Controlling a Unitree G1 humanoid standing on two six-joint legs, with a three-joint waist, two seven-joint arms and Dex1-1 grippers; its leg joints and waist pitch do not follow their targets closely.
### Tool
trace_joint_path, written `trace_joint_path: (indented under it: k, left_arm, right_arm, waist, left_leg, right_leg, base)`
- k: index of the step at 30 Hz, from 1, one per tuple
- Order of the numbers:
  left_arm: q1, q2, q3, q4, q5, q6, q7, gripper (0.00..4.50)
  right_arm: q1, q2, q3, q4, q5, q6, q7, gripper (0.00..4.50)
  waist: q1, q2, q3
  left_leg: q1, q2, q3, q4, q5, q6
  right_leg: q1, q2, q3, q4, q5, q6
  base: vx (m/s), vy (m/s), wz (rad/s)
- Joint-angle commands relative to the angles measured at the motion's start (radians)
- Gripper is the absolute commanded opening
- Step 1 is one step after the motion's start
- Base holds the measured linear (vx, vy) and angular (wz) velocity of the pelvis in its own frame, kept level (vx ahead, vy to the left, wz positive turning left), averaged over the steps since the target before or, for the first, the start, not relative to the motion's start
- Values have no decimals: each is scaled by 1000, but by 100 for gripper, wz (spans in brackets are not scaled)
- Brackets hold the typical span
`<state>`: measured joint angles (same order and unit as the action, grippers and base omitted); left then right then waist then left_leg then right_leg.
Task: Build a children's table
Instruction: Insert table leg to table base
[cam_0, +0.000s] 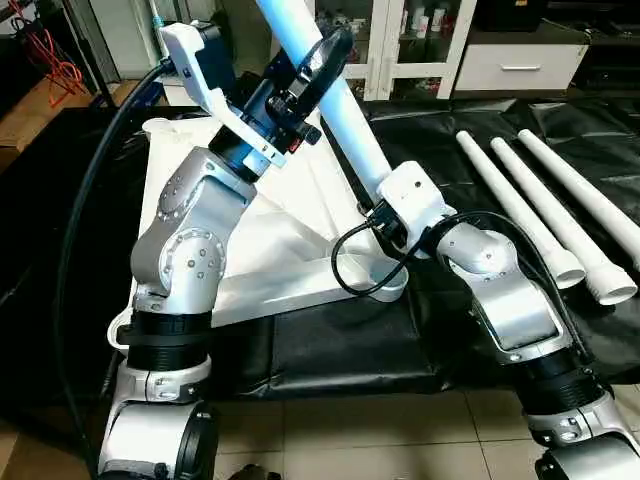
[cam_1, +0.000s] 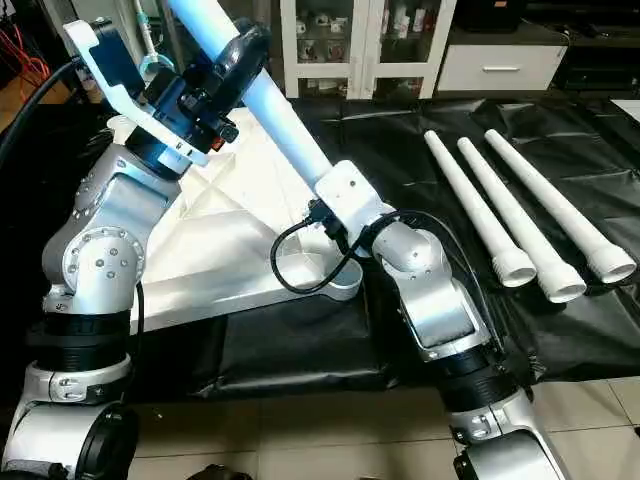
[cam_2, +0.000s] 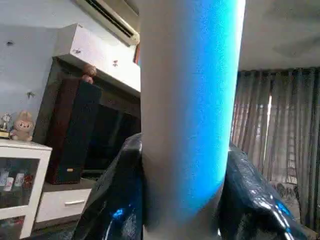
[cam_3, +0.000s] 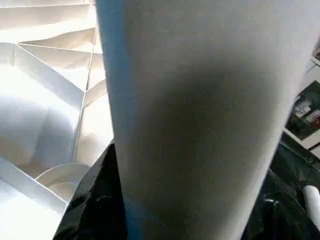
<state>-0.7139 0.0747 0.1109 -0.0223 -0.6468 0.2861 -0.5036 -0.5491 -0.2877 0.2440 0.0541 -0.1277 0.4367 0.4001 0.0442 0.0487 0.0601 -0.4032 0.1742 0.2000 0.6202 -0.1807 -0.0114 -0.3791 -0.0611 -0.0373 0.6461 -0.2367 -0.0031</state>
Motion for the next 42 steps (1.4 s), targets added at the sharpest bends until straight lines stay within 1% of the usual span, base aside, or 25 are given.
trace_joint_path:
  k: [1, 10, 14, 15, 17, 18, 20, 22, 23, 25, 26, 27, 29, 31, 32, 33, 34, 35, 36, 37, 38, 39, 40, 41, 42]
  left_arm:
    - [-18, 22, 12, 4, 33, -12, 16, 224]
    - [26, 36, 13, 2, 3, 28, -5, 299]
    - [51, 36, 25, 12, 22, 26, 34, 337]
    - [51, 36, 25, 12, 22, 26, 34, 346]
    - [60, 59, 66, 87, 71, 93, 167, 355]
    - [74, 85, 67, 131, 141, 102, 235, 364]
    - [125, 138, 53, 180, 251, 141, 322, 364]
    - [159, 159, 28, 172, 295, 172, 342, 364]
    - [211, 168, -10, 130, 351, 172, 357, 364]
    - [255, 168, -46, 88, 402, 141, 365, 364]
    - [295, 139, -57, 67, 416, 86, 385, 364]
    - [300, 134, -58, 68, 418, 74, 390, 364]
    - [318, 107, -58, 76, 430, 20, 418, 364]
    - [331, 78, -52, 79, 442, -1, 460, 364]
    - [337, 67, -51, 76, 452, -2, 480, 364]
    - [342, 59, -53, 69, 463, -8, 487, 364]
    - [343, 57, -55, 67, 467, -9, 490, 364]
    - [347, 54, -59, 62, 478, -14, 496, 364]
    - [350, 51, -66, 58, 487, -24, 493, 364]
    - [355, 49, -73, 52, 499, -32, 496, 364]
    - [356, 49, -77, 51, 506, -38, 499, 364]
    - [359, 46, -85, 50, 519, -55, 506, 364]
    - [359, 46, -90, 48, 527, -61, 508, 364]
    - [358, 45, -95, 49, 536, -65, 510, 364]
    - [357, 44, -99, 49, 541, -64, 511, 364]
  right_arm:
    - [8, -1, -18, -1, 12, 10, 4, 188]
    - [-21, 36, -159, 37, 82, -25, -76, 186]
    - [-82, 21, -353, 113, 193, -63, -129, 186]
    - [-82, 21, -353, 113, 193, -63, -129, 186]
    - [-65, -9, -417, 88, 240, -35, -100, 186]
    - [-46, -26, -436, 66, 257, -16, -77, 186]
    - [30, -46, -449, -17, 270, 43, -43, 186]
    - [82, -45, -451, -70, 277, 65, -41, 186]
    - [146, -38, -437, -141, 284, 100, -38, 186]
    - [194, -25, -428, -195, 293, 111, -47, 186]
    - [220, -2, -412, -214, 229, 18, -124, 186]
    - [223, -1, -407, -215, 218, 10, -134, 186]
    - [235, -1, -380, -217, 175, -25, -161, 186]
    - [251, 9, -368, -237, 211, -9, -119, 186]
    - [255, 23, -372, -251, 235, 6, -110, 186]
    - [257, 32, -373, -264, 248, 16, -106, 186]
    - [257, 33, -371, -266, 250, 16, -104, 186]
    - [257, 36, -365, -270, 255, 16, -96, 186]
    - [256, 38, -354, -269, 256, 6, -91, 186]
    - [256, 38, -343, -265, 265, -3, -75, 186]
    - [257, 38, -338, -263, 270, -8, -68, 186]
    - [261, 32, -330, -260, 273, -17, -58, 186]
    - [262, 30, -330, -256, 276, -20, -53, 186]
    - [263, 29, -331, -252, 275, -22, -50, 186]
    - [265, 27, -332, -249, 273, -24, -48, 186]
  waist:
    - [0, 2, -80]
    - [0, 3, -79]
    - [1, 8, -81]
    - [2, 7, -81]
    - [5, 19, -83]
    - [1, 13, -82]
    - [-1, 10, -85]
    - [-2, 16, -88]
    - [-7, 2, -87]
    - [-3, 10, -87]
    - [-7, -2, -81]
    - [-4, 3, -80]
    - [-8, -1, -72]
    - [-11, -3, -67]
    - [-17, 11, -61]
    - [-24, 17, -68]
    - [-52, 30, -72]
    - [-82, 37, -69]
    - [-90, 46, -66]
    - [-106, 36, -60]
    - [-104, 36, -62]
    - [-102, 24, -62]
    - [-95, -3, -64]
    - [-80, -35, -72]
    - [-58, -50, -78]
  left_leg:
    - [35, 53, -33, -61, -102, -9]
    - [37, 53, -32, -63, -113, -18]
    - [38, 51, -30, -61, -111, -23]
    - [37, 50, -31, -61, -109, -22]
    - [38, 48, -31, -58, -94, -20]
    - [37, 46, -31, -58, -103, -7]
    - [29, 44, -35, -55, -76, 19]
    - [29, 47, -37, -57, -67, 26]
    - [27, 49, -38, -59, -63, 32]
    - [31, 55, -38, -62, -85, 37]
    - [32, 58, -37, -66, -107, 31]
    - [34, 59, -37, -67, -119, 22]
    - [38, 57, -36, -72, -187, -15]
    - [41, 56, -37, -76, -234, -30]
    - [-4, 38, -85, -111, -274, 53]
    - [16, 51, -112, -106, -303, 63]
    - [17, 76, -169, -119, -340, 84]
    - [31, 108, -245, -150, -389, 111]
    - [45, 114, -275, -162, -419, 119]
    - [53, 120, -330, -182, -493, 110]
    - [56, 106, -354, -187, -497, 107]
    - [44, 59, -378, -191, -498, 99]
    - [9, -20, -373, -178, -474, 90]
    - [-38, -93, -317, -86, -384, 81]
    - [-54, -125, -234, 48, -320, 66]
  right_leg:
    - [47, -71, 44, -64, 133, -243]
    - [43, -71, 44, -65, 113, -245]
    - [44, -69, 42, -65, 116, -241]
    - [44, -67, 42, -65, 118, -239]
    - [44, -65, 40, -62, 145, -229]
    - [48, -60, 40, -64, 154, -214]
    - [54, -64, 41, -66, 154, -182]
    - [50, -68, 38, -67, 134, -180]
    - [51, -65, 37, -69, 129, -183]
    - [43, -72, 37, -75, 63, -194]
    - [37, -71, 38, -81, 17, -204]
    - [33, -74, 37, -83, -15, -208]
    - [28, -73, 40, -95, -131, -190]
    - [25, -72, 43, -101, -191, -164]
    - [55, -70, -25, -82, -194, -168]
    - [47, -64, -38, -84, -163, -173]
    - [57, -49, -57, -57, -88, -195]
    - [48, -21, -71, -9, -93, -199]
    - [39, -8, -72, 12, -133, -195]
    - [20, 2, -52, 56, -192, -180]
    - [14, 7, -38, 68, -205, -177]
    - [15, 6, -9, 61, -197, -199]
    - [47, -15, 10, -9, -202, -310]
    - [80, -62, 15, -92, -280, -461]
    - [90, -111, 10, -162, -337, -533]
  base:
    - [0, 0, 0]
    - [0, 0, 0]
    - [0, 0, 0]
    - [0, 0, 0]
    - [0, 0, 0]
    - [0, 0, 0]
    - [0, 0, 0]
    - [0, 0, 0]
    - [0, 0, 0]
    - [0, 0, 0]
    - [0, 0, 0]
    - [0, 0, 0]
    - [0, 0, 0]
    - [0, 0, 0]
    - [0, 0, 0]
    - [-8, -17, 31]
    - [7, -37, 51]
    - [7, -37, 51]
    - [-6, -64, 51]
    - [-5, -108, 51]
    - [-5, -108, 51]
    - [-24, -168, 50]
    - [-45, -218, 53]
    - [-45, -218, 53]
    - [-47, -250, 59]
